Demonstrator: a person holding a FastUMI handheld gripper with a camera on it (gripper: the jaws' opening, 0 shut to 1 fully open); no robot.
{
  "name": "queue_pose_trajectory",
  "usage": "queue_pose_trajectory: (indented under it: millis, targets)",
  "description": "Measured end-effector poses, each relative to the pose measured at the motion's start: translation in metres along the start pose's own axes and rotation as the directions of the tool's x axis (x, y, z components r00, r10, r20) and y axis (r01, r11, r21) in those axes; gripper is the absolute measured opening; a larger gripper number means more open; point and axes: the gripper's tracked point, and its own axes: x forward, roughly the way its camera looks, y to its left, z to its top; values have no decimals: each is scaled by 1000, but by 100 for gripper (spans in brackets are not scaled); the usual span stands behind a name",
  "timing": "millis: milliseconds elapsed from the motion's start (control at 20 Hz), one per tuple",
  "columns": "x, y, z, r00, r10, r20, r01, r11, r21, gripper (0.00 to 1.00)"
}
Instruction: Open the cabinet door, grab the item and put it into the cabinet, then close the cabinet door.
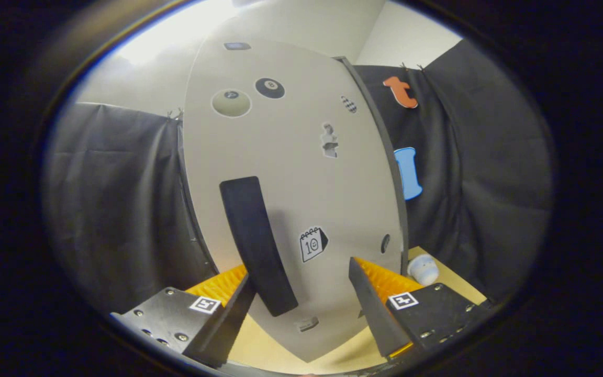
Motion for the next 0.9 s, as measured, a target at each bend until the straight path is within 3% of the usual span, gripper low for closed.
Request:
queue_pose_trajectory:
  millis: [400,700,900]
  targets:
    - [76,60,-6,998,69,-6,-69,995,-68,100]
    - [140,85,-7,998,52,22,-49,991,-127,100]
    - [163,83,-7,998,-31,47,38,987,-159,100]
